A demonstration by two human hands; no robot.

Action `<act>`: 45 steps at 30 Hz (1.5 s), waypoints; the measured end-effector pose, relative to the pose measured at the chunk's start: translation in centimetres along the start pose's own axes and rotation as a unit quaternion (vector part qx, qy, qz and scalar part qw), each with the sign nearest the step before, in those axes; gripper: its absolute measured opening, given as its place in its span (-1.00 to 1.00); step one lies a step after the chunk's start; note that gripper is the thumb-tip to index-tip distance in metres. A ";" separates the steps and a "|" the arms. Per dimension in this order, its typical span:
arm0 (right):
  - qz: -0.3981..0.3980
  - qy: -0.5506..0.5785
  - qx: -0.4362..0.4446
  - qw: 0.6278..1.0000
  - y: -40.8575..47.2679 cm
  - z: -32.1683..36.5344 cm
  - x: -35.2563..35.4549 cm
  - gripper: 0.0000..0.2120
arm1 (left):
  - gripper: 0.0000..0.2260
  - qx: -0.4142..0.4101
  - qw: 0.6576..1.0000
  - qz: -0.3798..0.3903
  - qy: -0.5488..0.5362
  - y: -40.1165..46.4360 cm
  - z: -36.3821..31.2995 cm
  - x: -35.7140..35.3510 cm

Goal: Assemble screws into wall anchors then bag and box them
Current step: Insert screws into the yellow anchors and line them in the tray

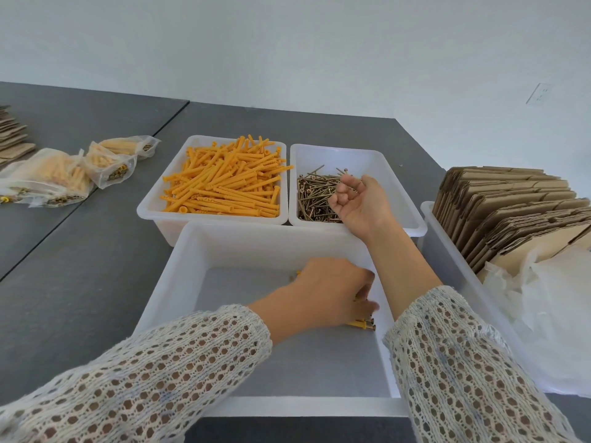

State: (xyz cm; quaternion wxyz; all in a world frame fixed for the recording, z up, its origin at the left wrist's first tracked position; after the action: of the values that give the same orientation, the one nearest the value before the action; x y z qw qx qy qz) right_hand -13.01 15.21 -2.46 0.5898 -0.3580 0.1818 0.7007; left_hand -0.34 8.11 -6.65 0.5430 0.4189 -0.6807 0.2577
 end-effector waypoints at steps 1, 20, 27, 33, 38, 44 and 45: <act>-0.003 -0.008 0.002 1.000 0.0 0.0 0.0 -0.65 | -0.76 0.004 1.000 -0.025 0.002 0.2 0.2 0.6; -0.095 -0.752 0.164 0.631 -0.3 -1.0 0.2 -0.88 | -0.81 0.218 0.917 -0.282 0.179 -2.5 9.0 9.0; -0.079 -0.857 -0.044 0.508 -0.5 -1.2 -0.6 -0.65 | -0.66 0.361 0.915 -0.098 0.152 -2.5 12.0 7.3; -0.072 -0.861 -0.076 0.497 -0.5 -1.1 -0.9 -0.60 | -0.70 0.350 0.922 -0.139 0.089 -2.3 12.6 7.4; -0.060 -0.855 -0.081 0.509 -0.4 -1.1 -1.0 -0.75 | -0.75 0.351 0.918 -0.177 0.057 -2.2 12.7 7.4; -0.068 -0.845 -0.034 0.529 -0.2 -1.0 -0.7 -0.85 | -0.80 0.339 0.915 -0.210 0.061 -2.0 12.6 7.6; -0.071 -0.843 -0.019 0.533 -0.1 -1.0 -0.6 -0.86 | -0.80 0.335 0.915 -0.214 0.070 -2.0 12.5 7.6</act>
State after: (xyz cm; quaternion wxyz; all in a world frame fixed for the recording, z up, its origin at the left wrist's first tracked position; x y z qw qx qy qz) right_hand -12.57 14.14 -2.66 0.5104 0.3757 -0.4385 0.6372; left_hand -5.63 -5.24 -3.06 0.4592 0.6928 -0.4084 0.3773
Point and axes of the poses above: each hand's wrist, its own y-axis towards the middle knuckle, its own x-axis out of the back of the hand, z = x × y, the point moved 1 cm from there along y, towards the middle knuckle, and after that the axes turned 5 degrees about z, right-handed, at the moved point
